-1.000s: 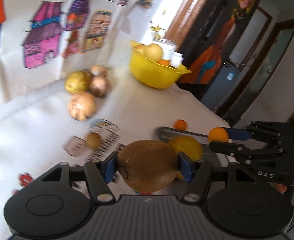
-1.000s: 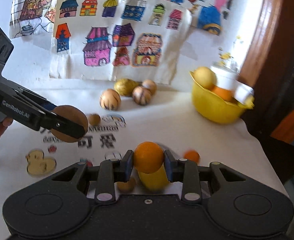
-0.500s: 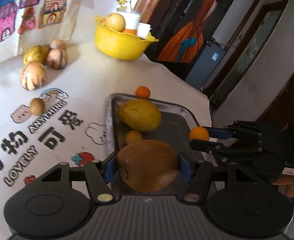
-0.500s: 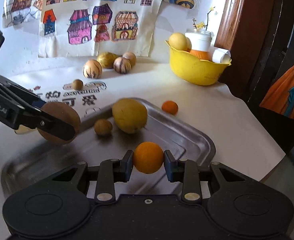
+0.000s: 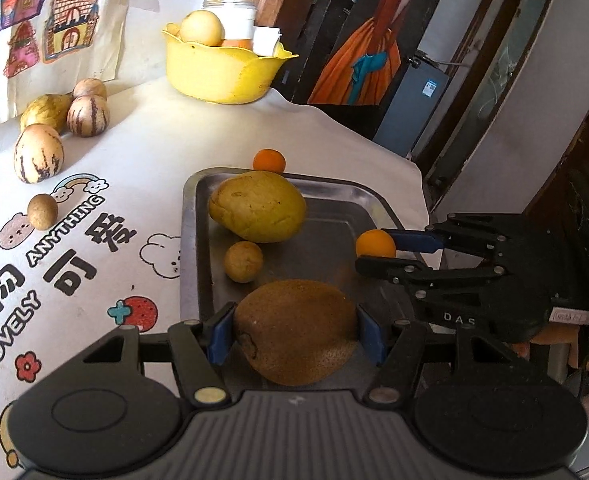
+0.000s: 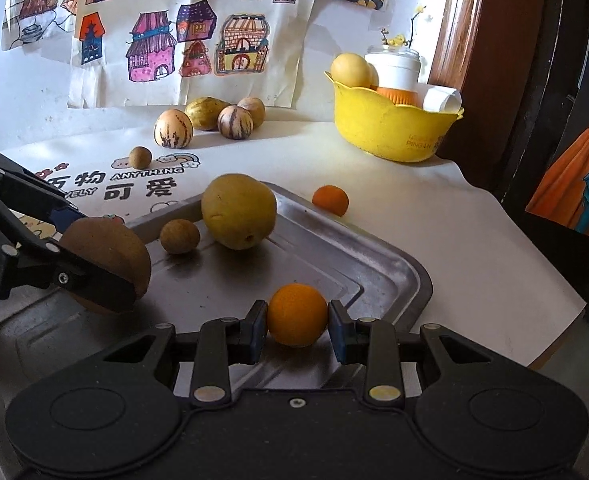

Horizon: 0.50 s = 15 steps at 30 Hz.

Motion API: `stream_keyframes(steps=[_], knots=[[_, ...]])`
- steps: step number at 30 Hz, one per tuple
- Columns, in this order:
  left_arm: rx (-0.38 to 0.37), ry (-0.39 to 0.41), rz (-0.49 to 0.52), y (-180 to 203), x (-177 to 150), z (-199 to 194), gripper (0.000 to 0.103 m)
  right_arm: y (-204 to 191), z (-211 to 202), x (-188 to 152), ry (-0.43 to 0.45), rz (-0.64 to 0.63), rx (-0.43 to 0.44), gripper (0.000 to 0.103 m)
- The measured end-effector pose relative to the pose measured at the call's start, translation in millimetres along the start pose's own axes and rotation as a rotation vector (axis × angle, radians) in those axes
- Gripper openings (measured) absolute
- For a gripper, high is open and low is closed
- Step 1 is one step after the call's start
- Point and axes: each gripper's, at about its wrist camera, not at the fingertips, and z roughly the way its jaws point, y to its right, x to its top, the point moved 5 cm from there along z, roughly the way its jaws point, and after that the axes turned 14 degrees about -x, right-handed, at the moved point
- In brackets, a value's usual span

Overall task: Organize fruits
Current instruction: 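Carry the kiwi and orange onto the metal tray and open both tools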

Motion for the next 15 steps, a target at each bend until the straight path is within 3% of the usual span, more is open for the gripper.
stream_keyframes(steps=[15], knots=[[0.017, -0.002, -0.01, -8.3, -4.4, 1.7, 0.067, -2.1, -2.3, -0.7, 0.022, -0.012, -0.011, 0.036]])
